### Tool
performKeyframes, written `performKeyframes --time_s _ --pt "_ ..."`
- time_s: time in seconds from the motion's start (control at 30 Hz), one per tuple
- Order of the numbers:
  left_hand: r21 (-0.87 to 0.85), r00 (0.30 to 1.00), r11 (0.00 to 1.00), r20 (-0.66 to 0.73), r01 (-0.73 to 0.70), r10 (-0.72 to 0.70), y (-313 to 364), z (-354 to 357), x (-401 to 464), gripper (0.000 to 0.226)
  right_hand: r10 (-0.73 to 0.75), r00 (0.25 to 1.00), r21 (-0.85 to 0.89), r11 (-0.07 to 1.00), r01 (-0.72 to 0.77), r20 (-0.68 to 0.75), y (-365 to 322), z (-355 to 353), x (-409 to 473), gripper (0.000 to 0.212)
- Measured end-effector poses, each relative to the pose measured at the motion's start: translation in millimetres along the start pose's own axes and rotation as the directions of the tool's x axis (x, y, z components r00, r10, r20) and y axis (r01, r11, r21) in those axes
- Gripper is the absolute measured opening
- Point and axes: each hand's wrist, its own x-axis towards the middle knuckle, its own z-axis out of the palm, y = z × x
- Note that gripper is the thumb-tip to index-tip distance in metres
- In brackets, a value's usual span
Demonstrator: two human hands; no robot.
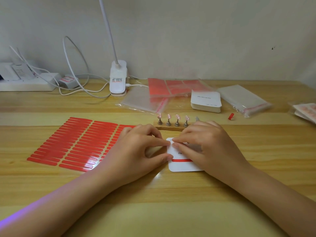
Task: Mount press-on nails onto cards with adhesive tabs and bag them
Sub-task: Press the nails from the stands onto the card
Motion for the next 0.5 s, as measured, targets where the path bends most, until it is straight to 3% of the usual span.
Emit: performKeyframes --time_s 0.17,0.5 --pt "-0.032 1.0 0.999 -0.002 -0.001 0.0 -0.5 0.0 0.0 0.037 0.021 0.998 0.024 1.0 -0.02 -0.051 0.7 2.1 1.0 0.011" --pt "-0.046 1.0 0.999 0.008 -0.005 0.005 -0.7 -0.8 0.8 0.036 -0.002 1.0 -0.012 1.0 0.003 0.024 0.1 2.2 1.1 0.012"
